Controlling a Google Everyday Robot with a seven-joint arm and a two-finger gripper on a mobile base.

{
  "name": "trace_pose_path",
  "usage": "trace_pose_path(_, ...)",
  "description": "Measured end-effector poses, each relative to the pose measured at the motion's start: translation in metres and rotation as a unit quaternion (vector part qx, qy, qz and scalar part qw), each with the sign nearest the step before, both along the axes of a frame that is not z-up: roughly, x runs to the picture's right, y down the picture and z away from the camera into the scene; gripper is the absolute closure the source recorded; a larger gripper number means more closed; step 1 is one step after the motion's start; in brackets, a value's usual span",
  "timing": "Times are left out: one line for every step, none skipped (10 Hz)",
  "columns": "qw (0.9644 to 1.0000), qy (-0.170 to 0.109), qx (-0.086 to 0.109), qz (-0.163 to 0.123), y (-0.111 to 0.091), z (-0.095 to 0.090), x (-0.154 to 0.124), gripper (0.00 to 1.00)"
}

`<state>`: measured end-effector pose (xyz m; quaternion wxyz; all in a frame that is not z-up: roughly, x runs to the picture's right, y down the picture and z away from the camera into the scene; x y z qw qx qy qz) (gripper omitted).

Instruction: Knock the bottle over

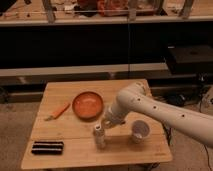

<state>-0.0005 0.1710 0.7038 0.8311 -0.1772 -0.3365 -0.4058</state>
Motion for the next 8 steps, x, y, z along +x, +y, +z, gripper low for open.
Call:
trace_pose_path(1.0,-0.006,0.003,-0.004,0.001,-0.005,-0.001,1.0)
trace_pose_path(0.9998,-0.016,0.005,-0.012,0.005,-0.012,-0.004,1.0)
trace_pose_path(0.9992,-0.029,0.007,-0.025,0.011,-0.022,-0.009,1.0)
trace_pose_path(0.9989,-0.036,0.008,-0.03,0.015,-0.029,-0.01,1.0)
trace_pose_path(0.9979,-0.051,0.01,-0.04,0.022,-0.043,-0.014,1.0)
trace_pose_path(0.9969,-0.06,0.011,-0.049,0.028,-0.054,-0.018,1.0)
trace_pose_path(0.9951,-0.075,0.012,-0.064,0.034,-0.067,-0.025,0.98)
trace_pose_path(0.9928,-0.089,0.012,-0.078,0.04,-0.079,-0.031,0.93)
